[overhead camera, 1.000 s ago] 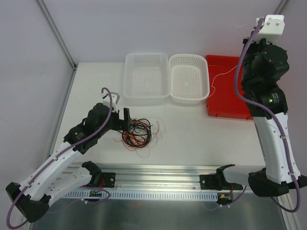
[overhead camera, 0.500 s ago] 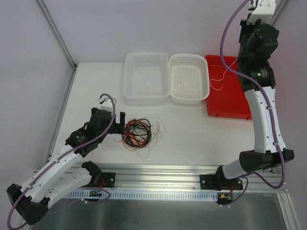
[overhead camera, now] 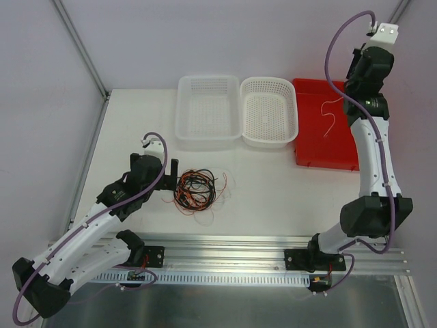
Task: Untangle the cables
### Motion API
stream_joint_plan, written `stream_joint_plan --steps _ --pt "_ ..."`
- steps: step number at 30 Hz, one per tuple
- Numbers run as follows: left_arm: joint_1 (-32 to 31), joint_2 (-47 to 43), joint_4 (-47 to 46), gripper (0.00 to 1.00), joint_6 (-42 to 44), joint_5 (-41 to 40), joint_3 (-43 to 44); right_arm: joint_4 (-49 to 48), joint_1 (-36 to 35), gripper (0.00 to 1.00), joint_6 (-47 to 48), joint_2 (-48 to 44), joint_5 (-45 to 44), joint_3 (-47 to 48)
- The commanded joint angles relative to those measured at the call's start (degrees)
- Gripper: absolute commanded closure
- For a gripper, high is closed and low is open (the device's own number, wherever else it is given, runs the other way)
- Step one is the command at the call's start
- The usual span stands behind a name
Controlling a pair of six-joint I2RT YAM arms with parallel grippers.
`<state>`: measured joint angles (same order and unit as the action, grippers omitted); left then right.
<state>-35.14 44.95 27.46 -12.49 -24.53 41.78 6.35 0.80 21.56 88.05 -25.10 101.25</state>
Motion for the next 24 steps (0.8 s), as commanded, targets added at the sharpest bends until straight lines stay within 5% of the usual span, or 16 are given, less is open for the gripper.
stream_joint_plan --steps 1,7,9,11,13,24 --pt "0.59 0.58 0.40 0.01 1.07 -0.52 0.06 1.38 2.27 0.91 -7.14 2.65 2.07 -5.53" --pt "0.59 0.93 0.40 0.01 0.89 0.45 0.06 9.45 7.54 0.82 -17.86 10.90 6.11 -11.52" --pt "0.59 1.11 0.40 0.01 0.80 0.89 0.23 12.01 7.64 0.68 -19.53 12.31 6.73 -11.60" --pt "0.59 1.37 0.40 0.01 0.71 1.77 0.23 14.04 7.64 0.38 -20.41 12.15 7.61 -12.30" --pt "0.59 1.81 0.40 0.01 0.63 2.29 0.41 15.18 7.64 0.25 -22.43 10.05 8.22 -13.35" --pt "0.59 3.39 0.31 0.01 0.10 5.89 0.76 20.72 -0.35 0.14 -23.67 -4.98 21.75 -22.58"
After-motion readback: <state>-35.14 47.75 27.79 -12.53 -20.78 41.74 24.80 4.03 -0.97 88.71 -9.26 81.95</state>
